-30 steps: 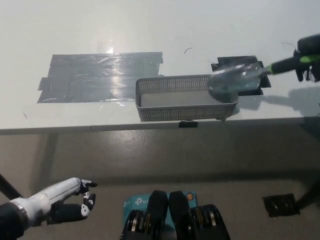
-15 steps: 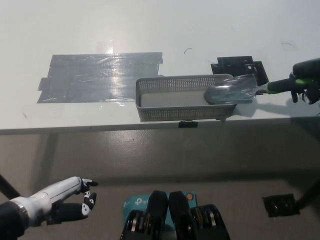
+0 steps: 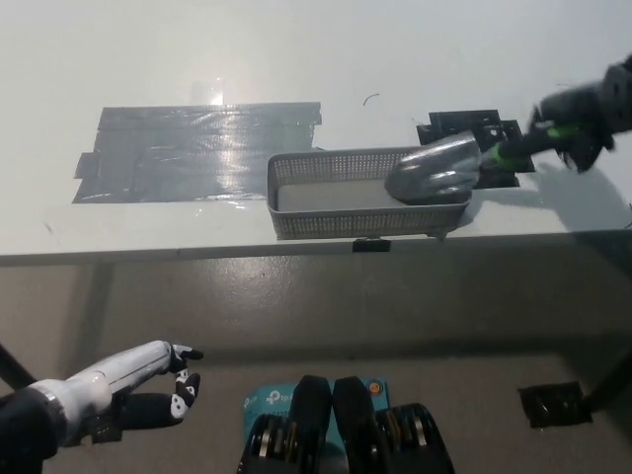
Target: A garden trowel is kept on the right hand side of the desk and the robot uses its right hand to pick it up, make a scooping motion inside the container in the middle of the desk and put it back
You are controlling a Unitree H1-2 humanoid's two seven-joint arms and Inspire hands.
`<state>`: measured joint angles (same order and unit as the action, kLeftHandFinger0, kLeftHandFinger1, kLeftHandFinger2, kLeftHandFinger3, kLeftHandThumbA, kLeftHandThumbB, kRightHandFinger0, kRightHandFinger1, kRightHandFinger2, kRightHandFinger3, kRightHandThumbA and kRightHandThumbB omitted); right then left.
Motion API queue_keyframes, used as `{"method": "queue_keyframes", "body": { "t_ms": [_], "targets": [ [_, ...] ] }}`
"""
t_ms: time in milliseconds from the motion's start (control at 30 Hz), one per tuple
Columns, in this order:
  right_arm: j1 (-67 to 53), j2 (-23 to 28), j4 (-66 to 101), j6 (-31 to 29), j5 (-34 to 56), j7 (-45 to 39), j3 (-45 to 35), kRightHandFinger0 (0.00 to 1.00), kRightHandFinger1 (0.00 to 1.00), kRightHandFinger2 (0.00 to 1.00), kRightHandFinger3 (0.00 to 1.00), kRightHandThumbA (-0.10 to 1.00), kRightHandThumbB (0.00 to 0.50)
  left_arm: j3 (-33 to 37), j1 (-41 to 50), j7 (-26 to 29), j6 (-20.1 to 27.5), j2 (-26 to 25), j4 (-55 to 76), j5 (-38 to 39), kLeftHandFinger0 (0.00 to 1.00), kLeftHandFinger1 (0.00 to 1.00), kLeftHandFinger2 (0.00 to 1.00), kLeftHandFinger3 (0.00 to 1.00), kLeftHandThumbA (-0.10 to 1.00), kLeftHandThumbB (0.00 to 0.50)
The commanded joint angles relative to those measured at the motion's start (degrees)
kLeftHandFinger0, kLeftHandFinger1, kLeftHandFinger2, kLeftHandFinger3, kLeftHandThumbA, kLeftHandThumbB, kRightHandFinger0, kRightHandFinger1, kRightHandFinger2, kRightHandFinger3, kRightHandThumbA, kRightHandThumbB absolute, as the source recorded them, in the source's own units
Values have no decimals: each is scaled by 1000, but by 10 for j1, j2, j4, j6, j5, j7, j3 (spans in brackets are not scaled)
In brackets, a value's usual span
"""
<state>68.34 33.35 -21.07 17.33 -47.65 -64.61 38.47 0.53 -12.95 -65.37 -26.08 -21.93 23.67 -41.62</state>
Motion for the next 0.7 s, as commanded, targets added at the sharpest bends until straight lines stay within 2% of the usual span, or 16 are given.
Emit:
{"method": "queue_keyframes", "body": {
  "t_ms": [0, 100, 167, 233, 267, 300, 333, 367, 400, 433, 467, 500, 567, 600, 667],
  "targets": [
    [67, -19, 10, -15, -27, 17, -4, 1000, 1000, 1000, 1000, -100, 0, 9, -20, -74, -9, -18, 13, 0, 1000, 1000, 1000, 1000, 1000, 0],
    [64, -36, 13, -12, -23, 20, -6, 1000, 1000, 1000, 1000, -100, 0, 15, -23, -74, -9, -18, 12, 0, 1000, 997, 1000, 1000, 1000, 0],
    [58, -51, 6, -8, -16, 25, -11, 1000, 1000, 1000, 922, -97, 0, 19, -26, -74, -9, -20, 8, 3, 1000, 991, 1000, 1000, 1000, 0],
    [46, -62, 13, 3, -18, 26, -13, 1000, 1000, 1000, 970, -100, 0, 26, -32, -74, -9, -23, 3, 7, 1000, 995, 1000, 1000, 1000, 0],
    [41, -69, 14, 0, -16, 32, -12, 630, 661, 731, 890, -100, 14, 27, -32, -74, -9, -23, 4, 6, 1000, 1000, 1000, 1000, 1000, 0],
    [28, -86, 10, 2, -6, 42, -18, 453, 573, 658, 873, -100, 59, 28, -33, -74, -9, -22, 4, 9, 1000, 1000, 1000, 1000, 1000, 0],
    [16, -97, 9, 18, 5, 46, -29, 269, 345, 442, 949, -100, 77, 27, -34, -74, -9, -22, 3, 10, 1000, 1000, 1000, 1000, 1000, 0],
    [11, -100, 11, 24, 6, 46, -34, 168, 254, 367, 992, -100, 80, 29, -35, -74, -9, -21, 2, 9, 1000, 1000, 1000, 1000, 1000, 0],
    [2, -105, 15, 27, -1, 49, -32, 41, 145, 278, 919, -100, 67, 32, -36, -74, -9, -24, 3, 6, 1000, 1000, 1000, 1000, 1000, 0],
    [-7, -113, 17, 36, -2, 47, -35, 2, 6, 94, 486, -100, 48, 32, -36, -74, -9, -23, 2, 6, 1000, 1000, 1000, 1000, 1000, 0],
    [-20, -122, 15, 45, -9, 51, -34, 0, 51, 259, 414, -100, 70, 33, -39, -74, -9, -22, 0, 4, 1000, 1000, 1000, 1000, 1000, 0],
    [-29, -126, 14, 47, -9, 53, -36, 0, 76, 331, 374, -100, 71, 30, -38, -74, -9, -19, -3, 3, 1000, 1000, 1000, 1000, 1000, 0],
    [-38, -128, 16, 47, -10, 54, -38, 0, 206, 574, 291, -100, 57, 33, -40, -74, -9, -20, -4, 4, 1000, 1000, 1000, 1000, 1000, 0],
    [-47, -128, 15, 44, -9, 57, -37, 0, 228, 598, 192, -100, 59, 34, -40, -74, -9, -21, -4, 5, 1000, 1000, 1000, 1000, 1000, 0],
    [-57, -128, 14, 39, -8, 61, -37, 0, 267, 646, 155, -100, 78, 38, -42, -74, -9, -23, -5, 6, 1000, 1000, 1000, 1000, 1000, 0]
  ]
}}
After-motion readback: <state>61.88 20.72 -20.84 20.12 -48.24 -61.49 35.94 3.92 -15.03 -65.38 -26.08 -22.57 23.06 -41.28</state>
